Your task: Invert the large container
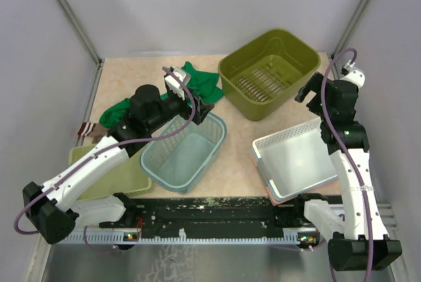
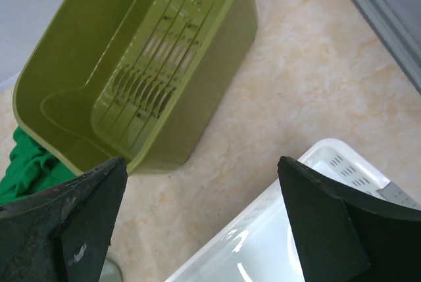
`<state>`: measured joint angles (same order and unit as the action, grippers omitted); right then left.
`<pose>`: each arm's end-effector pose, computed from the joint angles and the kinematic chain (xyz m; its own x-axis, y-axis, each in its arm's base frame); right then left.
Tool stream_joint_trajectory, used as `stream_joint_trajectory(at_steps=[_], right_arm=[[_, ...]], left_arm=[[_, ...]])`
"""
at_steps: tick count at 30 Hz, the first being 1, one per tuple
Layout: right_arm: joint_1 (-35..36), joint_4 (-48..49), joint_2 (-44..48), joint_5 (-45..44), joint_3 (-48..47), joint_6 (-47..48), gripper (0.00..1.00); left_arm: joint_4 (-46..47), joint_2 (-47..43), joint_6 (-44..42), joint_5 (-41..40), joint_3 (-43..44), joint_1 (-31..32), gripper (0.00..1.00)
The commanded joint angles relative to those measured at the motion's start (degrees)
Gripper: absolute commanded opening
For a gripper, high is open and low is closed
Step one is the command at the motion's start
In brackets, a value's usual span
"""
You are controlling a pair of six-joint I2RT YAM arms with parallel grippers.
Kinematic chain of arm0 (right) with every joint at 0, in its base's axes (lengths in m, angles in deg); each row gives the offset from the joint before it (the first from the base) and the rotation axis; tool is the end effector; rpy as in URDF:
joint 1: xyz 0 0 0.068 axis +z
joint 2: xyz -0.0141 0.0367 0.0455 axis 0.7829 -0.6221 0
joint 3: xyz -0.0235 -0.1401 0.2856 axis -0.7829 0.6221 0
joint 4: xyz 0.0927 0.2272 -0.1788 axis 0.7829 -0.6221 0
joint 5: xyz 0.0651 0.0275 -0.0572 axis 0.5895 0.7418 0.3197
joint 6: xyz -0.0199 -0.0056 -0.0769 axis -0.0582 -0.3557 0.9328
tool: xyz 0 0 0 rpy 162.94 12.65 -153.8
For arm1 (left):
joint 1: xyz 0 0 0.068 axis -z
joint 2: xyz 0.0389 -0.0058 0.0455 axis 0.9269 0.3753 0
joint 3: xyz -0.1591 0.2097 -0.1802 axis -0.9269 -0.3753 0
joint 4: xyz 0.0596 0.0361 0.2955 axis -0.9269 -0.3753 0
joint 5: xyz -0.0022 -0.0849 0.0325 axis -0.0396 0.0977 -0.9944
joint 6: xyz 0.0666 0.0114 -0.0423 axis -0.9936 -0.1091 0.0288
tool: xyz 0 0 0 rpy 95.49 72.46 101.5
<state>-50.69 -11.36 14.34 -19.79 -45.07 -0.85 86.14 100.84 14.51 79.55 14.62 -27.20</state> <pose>0.2328 -0.0080 0.4152 -0.2945 0.4269 -0.8550 0.2989 0.8909 0.3419 0.2430 -0.2180 0.4123 -0.1169 0.0349 -0.9925 0.7160 0.6955 -0.0598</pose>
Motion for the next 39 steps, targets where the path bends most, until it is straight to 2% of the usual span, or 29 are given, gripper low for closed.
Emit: stream_joint_trajectory(at_steps=[1, 7, 12, 16, 19, 21, 23, 25, 28, 30, 34, 39], right_arm=[[-0.20, 4.79, -0.30, -5.04, -0.61, -0.39, 0.97], [-0.15, 8.34, 1.91, -5.15, 2.60, -0.70, 0.98], [-0.18, 13.43, 5.67, -1.13, 7.48, 1.30, 0.98], [-0.15, 15.87, 7.46, -2.47, 9.89, -0.39, 0.98], [-0.16, 14.01, 6.42, -6.84, 8.20, 0.17, 0.98], [-0.22, 11.53, 3.94, -7.31, 4.66, 3.49, 0.98], [-0.15, 8.62, 0.72, -8.01, 0.43, 3.48, 0.98], [-0.14, 5.69, -3.40, -6.35, -3.79, 1.11, 0.99], [0.56, 3.81, -10.30, 1.03, -8.16, -3.47, 0.99], [4.57, 4.44, -14.18, 1.46, -9.90, -4.01, 0.98], [17.80, 3.47, -24.77, -7.39, -16.48, -1.42, 0.98], [21.97, -1.15, -37.47, -8.07, -23.73, -3.10, 0.99]], left_arm=[[1.98, 0.26, 0.01, -0.68, -0.75, 0.03, 1.00], [2.20, -0.10, 0.52, -3.76, -1.66, 0.03, 1.00], [-0.62, 1.50, 1.04, -5.59, -0.33, 0.04, 1.00], [-1.88, 2.18, 2.41, -7.05, 0.10, 0.03, 1.00], [-10.30, 4.47, 1.23, -10.48, 4.36, 0.03, 0.99], [-18.30, 6.83, 0.68, -17.11, 8.84, -0.17, 1.00], [-21.73, 7.42, -1.13, -19.80, 9.92, -0.47, 1.00], [-20.95, 6.46, -1.88, -20.13, 8.70, -0.78, 1.00], [-16.96, 4.13, 0.00, -19.03, 6.11, -1.32, 1.00], [-15.19, 3.29, 2.18, -19.76, 5.02, -1.73, 1.00], [-15.71, 3.16, 3.11, -20.65, 5.37, -2.40, 1.00], [-16.03, 3.02, 3.83, -17.80, 4.59, -2.61, 1.00]])
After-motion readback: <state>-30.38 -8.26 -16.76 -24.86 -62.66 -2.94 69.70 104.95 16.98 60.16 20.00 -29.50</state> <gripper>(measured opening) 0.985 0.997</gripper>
